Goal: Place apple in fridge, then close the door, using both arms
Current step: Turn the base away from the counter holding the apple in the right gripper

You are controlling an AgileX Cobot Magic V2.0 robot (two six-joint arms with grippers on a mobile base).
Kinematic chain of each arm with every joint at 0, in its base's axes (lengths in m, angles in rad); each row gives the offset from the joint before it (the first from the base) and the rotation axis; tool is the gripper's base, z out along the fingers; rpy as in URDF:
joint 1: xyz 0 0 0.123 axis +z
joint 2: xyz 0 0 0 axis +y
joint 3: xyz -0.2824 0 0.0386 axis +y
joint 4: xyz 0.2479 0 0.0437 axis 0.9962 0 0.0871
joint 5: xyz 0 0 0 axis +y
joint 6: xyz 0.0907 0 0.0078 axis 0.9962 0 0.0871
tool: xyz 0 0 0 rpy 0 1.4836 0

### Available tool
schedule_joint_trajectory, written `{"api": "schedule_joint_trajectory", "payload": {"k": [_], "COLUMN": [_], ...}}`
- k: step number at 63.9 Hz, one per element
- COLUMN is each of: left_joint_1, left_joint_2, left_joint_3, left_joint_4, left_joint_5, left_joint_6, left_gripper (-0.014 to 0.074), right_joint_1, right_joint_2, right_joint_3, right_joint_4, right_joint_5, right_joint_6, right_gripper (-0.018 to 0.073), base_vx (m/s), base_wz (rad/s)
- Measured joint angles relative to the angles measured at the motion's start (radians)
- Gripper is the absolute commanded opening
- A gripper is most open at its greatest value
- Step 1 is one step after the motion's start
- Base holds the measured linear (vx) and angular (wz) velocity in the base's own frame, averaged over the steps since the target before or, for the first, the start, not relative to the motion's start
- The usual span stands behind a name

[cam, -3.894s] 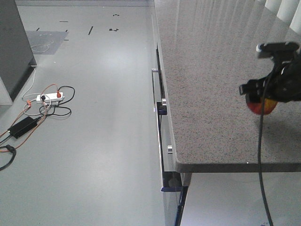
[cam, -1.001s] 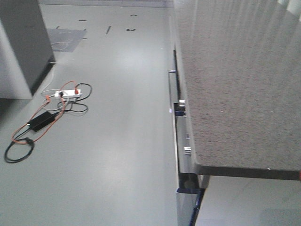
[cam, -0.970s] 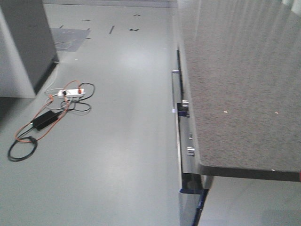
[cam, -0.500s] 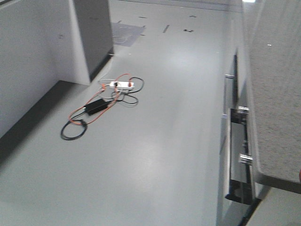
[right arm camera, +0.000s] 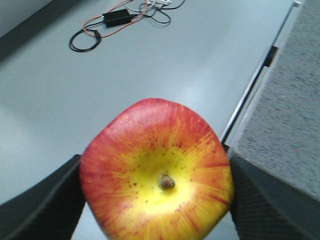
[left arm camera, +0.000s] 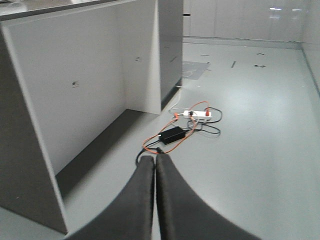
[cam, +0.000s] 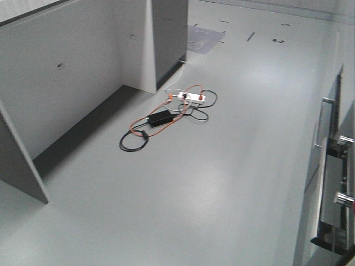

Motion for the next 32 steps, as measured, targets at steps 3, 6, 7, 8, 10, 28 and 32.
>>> {"api": "schedule_joint_trajectory", "payload": {"k": [3,6,7,8,10,28,32], "left_joint_1": [0.000,0.000,0.000,0.000,0.000,0.000,0.000], "left_joint_2": [0.000,0.000,0.000,0.000,0.000,0.000,0.000], "left_joint_3": [0.000,0.000,0.000,0.000,0.000,0.000,0.000], "left_joint_4": [0.000,0.000,0.000,0.000,0.000,0.000,0.000], "left_joint_5": [0.000,0.000,0.000,0.000,0.000,0.000,0.000], "left_joint_6": [0.000,0.000,0.000,0.000,0.000,0.000,0.000], "left_gripper": [-0.0005,-0.0005,-0.0005,-0.0005,-0.0005,-0.0005,-0.0005], "right_joint_1": [0.000,0.000,0.000,0.000,0.000,0.000,0.000], "right_joint_2": [0.000,0.000,0.000,0.000,0.000,0.000,0.000], "right_joint_3": [0.000,0.000,0.000,0.000,0.000,0.000,0.000], "right_joint_4": [0.000,0.000,0.000,0.000,0.000,0.000,0.000], "right_joint_5": [0.000,0.000,0.000,0.000,0.000,0.000,0.000], "right_joint_6": [0.000,0.000,0.000,0.000,0.000,0.000,0.000], "right_gripper": [0.0198,0.0198,0.0198,0.0198,0.0198,0.0198,0.0198], "base_vx": [-0.06,-0.06,-0.06,-0.06,-0.06,-0.06,-0.05], "base_wz": [0.35,0.36,0.37,0.37,0.38,0.48,0.54]}}
